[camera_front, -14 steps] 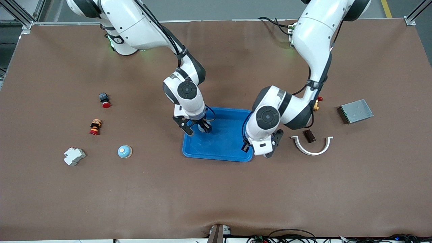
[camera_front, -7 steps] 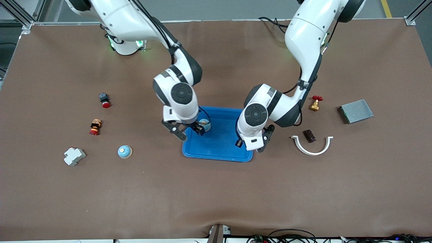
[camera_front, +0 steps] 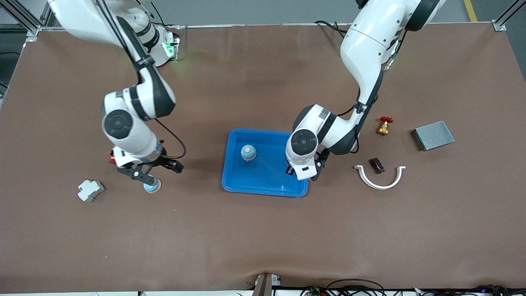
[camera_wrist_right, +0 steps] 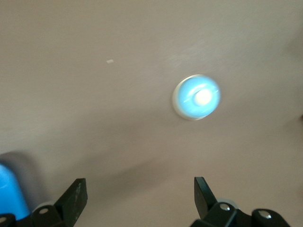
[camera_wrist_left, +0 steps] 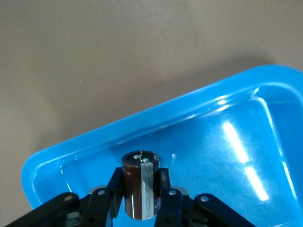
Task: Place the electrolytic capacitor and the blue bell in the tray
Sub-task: 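Release the capacitor in the tray while the right gripper grasps another bell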
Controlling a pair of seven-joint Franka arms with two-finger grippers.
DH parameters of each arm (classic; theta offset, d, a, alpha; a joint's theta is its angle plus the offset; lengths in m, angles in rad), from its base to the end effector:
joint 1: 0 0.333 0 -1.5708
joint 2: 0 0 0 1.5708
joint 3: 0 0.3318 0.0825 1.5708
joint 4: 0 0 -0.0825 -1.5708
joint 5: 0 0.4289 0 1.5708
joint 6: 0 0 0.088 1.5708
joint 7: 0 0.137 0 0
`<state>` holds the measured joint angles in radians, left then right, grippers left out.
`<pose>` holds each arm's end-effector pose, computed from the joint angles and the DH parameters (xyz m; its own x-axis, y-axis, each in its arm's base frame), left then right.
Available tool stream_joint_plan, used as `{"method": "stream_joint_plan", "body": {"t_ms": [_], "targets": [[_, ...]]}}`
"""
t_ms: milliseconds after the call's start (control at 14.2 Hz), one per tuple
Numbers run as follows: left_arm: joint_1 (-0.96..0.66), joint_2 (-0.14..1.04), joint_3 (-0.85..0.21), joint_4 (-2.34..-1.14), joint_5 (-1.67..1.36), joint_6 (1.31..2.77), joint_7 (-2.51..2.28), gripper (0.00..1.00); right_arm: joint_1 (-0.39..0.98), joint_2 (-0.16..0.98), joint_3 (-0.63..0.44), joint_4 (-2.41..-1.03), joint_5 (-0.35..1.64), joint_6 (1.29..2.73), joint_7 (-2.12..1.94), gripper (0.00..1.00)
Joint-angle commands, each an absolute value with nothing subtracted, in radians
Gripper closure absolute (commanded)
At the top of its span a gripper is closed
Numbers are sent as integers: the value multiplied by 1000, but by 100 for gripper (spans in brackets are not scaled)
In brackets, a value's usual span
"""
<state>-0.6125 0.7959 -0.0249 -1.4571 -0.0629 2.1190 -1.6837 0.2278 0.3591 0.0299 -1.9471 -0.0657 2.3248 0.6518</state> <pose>0.6005 -0.4473 0.1526 0.4596 0.8867 -0.0509 0.8756 -0.4619 -0.1414 0.6369 0.1647 0.2529 0.9383 -0.3438 0.0376 -0.3447 -0.9385 0.0194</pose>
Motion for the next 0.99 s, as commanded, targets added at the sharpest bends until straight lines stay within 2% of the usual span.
{"method": "stream_joint_plan", "body": {"t_ms": [0,141,353,424,494,565,918], "targets": [[-632,810,-12,-1460,-69,2115,-1698,100,122,330,54,-2068,-80,2468,504,0],[-637,822,-9,-1462,-68,2115,-1703,100,57,369,55,-2079,-77,2545,418,0],[-637,822,-9,-1462,-66,2115,-1703,99,34,448,55,-2065,-71,2632,410,0],[-637,821,-9,-1460,-66,2115,-1701,89,31,478,55,-2045,-71,2652,411,0],[-637,819,-9,-1460,-66,2115,-1701,51,31,506,55,-2028,-69,2663,411,0],[-637,816,-8,-1460,-64,2114,-1700,1,31,529,55,-2016,-68,2681,413,0],[-627,741,-5,-1445,-17,1999,-1668,0,37,597,60,-1953,-66,2701,423,0]]}}
